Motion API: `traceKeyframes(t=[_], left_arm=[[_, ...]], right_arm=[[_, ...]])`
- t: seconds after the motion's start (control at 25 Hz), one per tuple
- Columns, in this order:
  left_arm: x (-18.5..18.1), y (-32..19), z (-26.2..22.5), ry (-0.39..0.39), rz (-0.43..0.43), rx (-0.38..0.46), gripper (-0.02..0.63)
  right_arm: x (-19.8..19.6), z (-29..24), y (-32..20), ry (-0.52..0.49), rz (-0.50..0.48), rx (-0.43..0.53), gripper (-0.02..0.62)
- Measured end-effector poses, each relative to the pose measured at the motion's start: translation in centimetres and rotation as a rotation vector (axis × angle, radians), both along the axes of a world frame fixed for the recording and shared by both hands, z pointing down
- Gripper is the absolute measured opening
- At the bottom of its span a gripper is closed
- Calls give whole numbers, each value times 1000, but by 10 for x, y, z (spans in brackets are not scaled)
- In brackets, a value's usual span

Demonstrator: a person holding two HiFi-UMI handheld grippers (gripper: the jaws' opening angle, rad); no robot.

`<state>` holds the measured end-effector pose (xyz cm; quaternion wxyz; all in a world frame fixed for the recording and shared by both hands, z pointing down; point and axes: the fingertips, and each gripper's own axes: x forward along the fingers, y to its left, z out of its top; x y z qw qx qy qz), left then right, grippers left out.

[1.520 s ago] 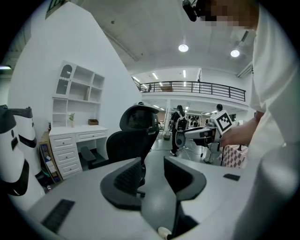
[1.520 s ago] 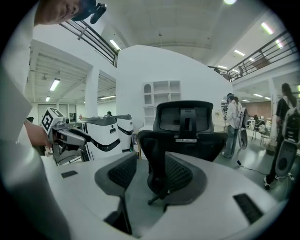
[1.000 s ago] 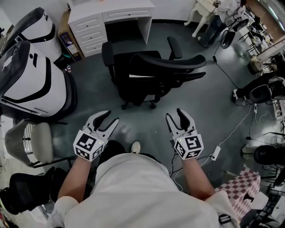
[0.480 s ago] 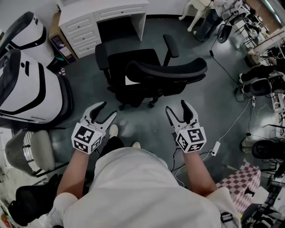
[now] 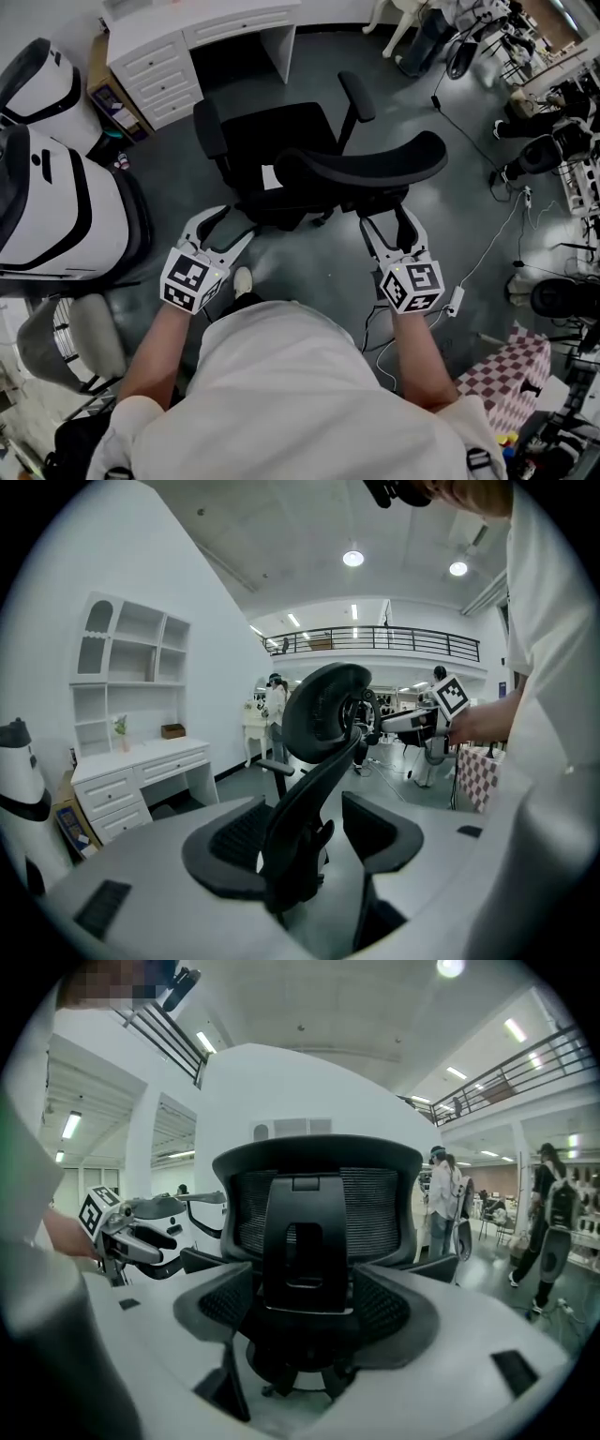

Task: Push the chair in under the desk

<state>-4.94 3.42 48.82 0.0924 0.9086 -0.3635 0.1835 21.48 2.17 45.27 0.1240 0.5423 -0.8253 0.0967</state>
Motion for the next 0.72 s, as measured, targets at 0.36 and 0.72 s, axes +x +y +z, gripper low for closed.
traceKeyframes(t=[0.36,0.72], left_arm=[[12,-24,21,-47,154,-8,259],[25,-27,38,-83,283,-14,228]], right_arm=[[-9,-5,-19,-12,58,4,319],[-6,0,-22,-5,132,-8,319]])
